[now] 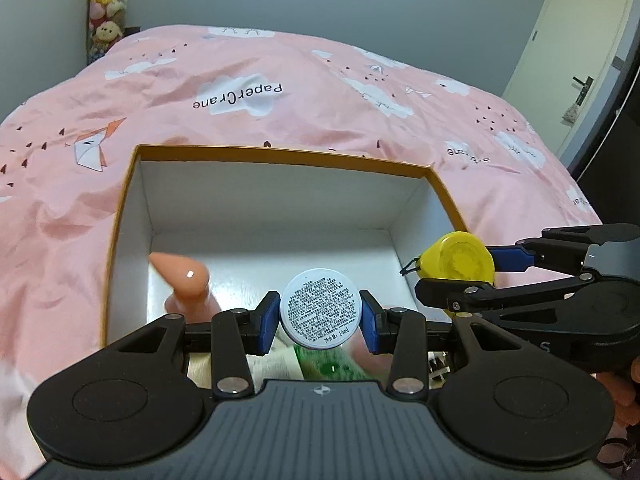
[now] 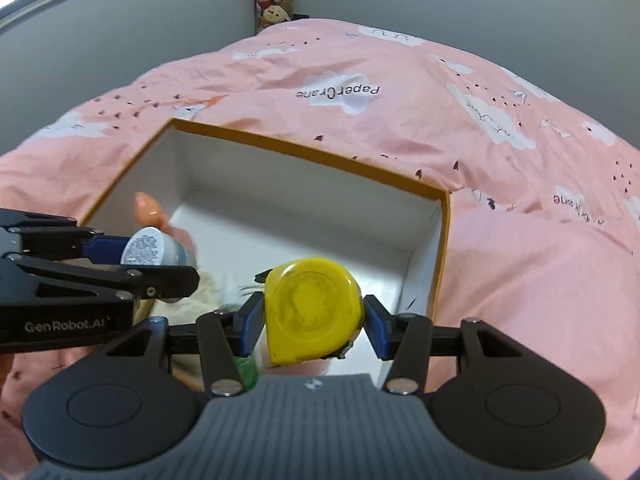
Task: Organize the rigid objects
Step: 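Lift the white jar and yellow case and carry them into the box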
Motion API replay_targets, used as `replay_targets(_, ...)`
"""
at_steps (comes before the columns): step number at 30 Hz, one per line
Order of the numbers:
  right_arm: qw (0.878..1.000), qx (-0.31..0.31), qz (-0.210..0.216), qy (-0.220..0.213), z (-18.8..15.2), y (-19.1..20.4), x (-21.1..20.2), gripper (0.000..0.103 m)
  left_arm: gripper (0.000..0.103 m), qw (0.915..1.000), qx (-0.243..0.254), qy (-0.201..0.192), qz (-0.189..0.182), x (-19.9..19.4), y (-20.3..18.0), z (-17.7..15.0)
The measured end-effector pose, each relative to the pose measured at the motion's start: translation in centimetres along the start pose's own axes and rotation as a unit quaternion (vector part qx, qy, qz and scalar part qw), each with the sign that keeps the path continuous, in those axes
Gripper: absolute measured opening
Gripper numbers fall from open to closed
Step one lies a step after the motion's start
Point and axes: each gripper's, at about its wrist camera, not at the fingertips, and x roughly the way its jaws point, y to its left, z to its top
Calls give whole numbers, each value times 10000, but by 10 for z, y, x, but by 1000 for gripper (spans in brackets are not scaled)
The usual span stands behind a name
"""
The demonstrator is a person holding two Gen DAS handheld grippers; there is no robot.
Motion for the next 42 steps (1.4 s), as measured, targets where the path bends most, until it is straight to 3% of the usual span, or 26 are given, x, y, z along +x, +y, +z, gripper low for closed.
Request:
replay_targets(9, 9988, -347, -196, 268, 20, -10, 54, 52, 47, 9992, -125, 273, 252, 47, 8, 19)
replay_targets(15, 9953, -799, -305, 443, 25, -6, 84, 52, 47, 9972, 52, 280, 691, 64, 4, 30)
replay_targets(21, 9940, -927, -243, 536, 29, -4, 102, 52, 47, 9986, 244, 248, 410, 71, -6, 36)
replay_targets(25, 9931, -1031, -140, 543, 29, -5, 107, 52, 47, 9978, 207, 509, 369, 88, -2, 40)
replay_targets(31, 9928, -912, 20, 778, 27, -10, 122, 52, 47, 9948, 149, 911, 441, 112, 5, 42)
replay_targets(35, 9922, -889, -23, 871, 23, -9, 131, 52, 47, 9910, -253, 1237, 449, 124, 15, 39)
replay_targets(42, 9909, -924, 25, 974, 22, -7, 139, 52, 47, 9879, -360, 1387, 590, 127, 19, 38)
